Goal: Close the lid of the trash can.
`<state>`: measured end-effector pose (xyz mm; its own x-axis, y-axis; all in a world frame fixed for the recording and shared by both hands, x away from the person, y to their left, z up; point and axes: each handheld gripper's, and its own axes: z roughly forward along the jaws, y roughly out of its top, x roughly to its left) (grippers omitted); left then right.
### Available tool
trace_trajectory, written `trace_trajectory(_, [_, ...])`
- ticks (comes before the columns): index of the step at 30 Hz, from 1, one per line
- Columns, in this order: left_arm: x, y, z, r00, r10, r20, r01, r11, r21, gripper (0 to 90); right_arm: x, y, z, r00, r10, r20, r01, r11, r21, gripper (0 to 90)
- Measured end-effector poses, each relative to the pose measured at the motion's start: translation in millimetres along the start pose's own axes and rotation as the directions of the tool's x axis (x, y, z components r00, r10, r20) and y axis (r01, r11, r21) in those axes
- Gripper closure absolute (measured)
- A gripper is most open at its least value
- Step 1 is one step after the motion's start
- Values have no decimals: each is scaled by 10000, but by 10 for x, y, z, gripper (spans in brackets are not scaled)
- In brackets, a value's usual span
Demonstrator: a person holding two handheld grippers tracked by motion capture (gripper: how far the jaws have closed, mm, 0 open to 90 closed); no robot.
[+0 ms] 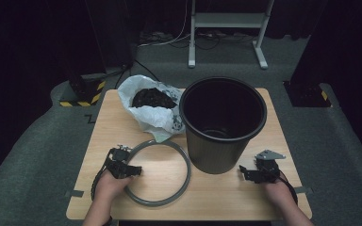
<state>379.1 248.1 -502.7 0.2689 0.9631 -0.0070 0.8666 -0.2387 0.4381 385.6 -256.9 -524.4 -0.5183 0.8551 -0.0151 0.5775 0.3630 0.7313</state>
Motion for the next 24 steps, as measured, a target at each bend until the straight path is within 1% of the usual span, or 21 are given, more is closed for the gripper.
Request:
trace_trajectory(4, [6, 4, -10, 9999, -129, -21, 130, 9999, 35, 136, 3, 2, 0, 10000, 48, -15, -48, 10000, 16, 166])
trace_trajectory(6, [10, -4, -24, 10000, -68, -52, 68, 10000, 9, 164, 3, 2, 0, 10000, 45, -17, -45, 10000, 15, 166])
trace_trajectory(8, [14, -18, -50, 10000, 4, -77, -4, 10000, -40, 222, 4, 4, 3, 10000, 43, -41, -42, 10000, 19, 164])
trace_trajectory(10, [18, -32, -73, 10000, 39, 0, -39, 10000, -26, 290, 3, 8, 8, 10000, -27, -76, 27, 10000, 8, 165])
trace_trajectory(13, [29, -56, -107, 10000, -37, -32, 37, 10000, 64, 367, 9, 13, 12, 9999, -89, -112, 89, 10000, 12, 165])
trace_trajectory(14, [29, -69, -114, 9999, -121, -48, 121, 9999, 23, 394, 10, 13, 13, 9999, -104, -121, 104, 9999, 4, 165])
trace_trajectory(16, [24, -82, -131, 9998, -145, -96, 146, 9999, 88, 430, 14, 14, 12, 9999, -64, -122, 64, 10000, 18, 165])
trace_trajectory(20, [36, -40, -149, 9997, -195, -125, 202, 9980, 601, 496, 23, 11, 9, 9999, -36, -120, 37, 10000, 33, 166])
trace_trajectory(22, [44, -2, -150, 9997, -196, -161, 210, 9955, 925, 536, 20, 12, 10, 9998, -102, -146, 103, 9999, 29, 165])
trace_trajectory(24, [51, 31, -146, 9997, -186, -131, 200, 9924, 1213, 546, 20, 13, 13, 9998, -132, -168, 132, 9999, 18, 164])
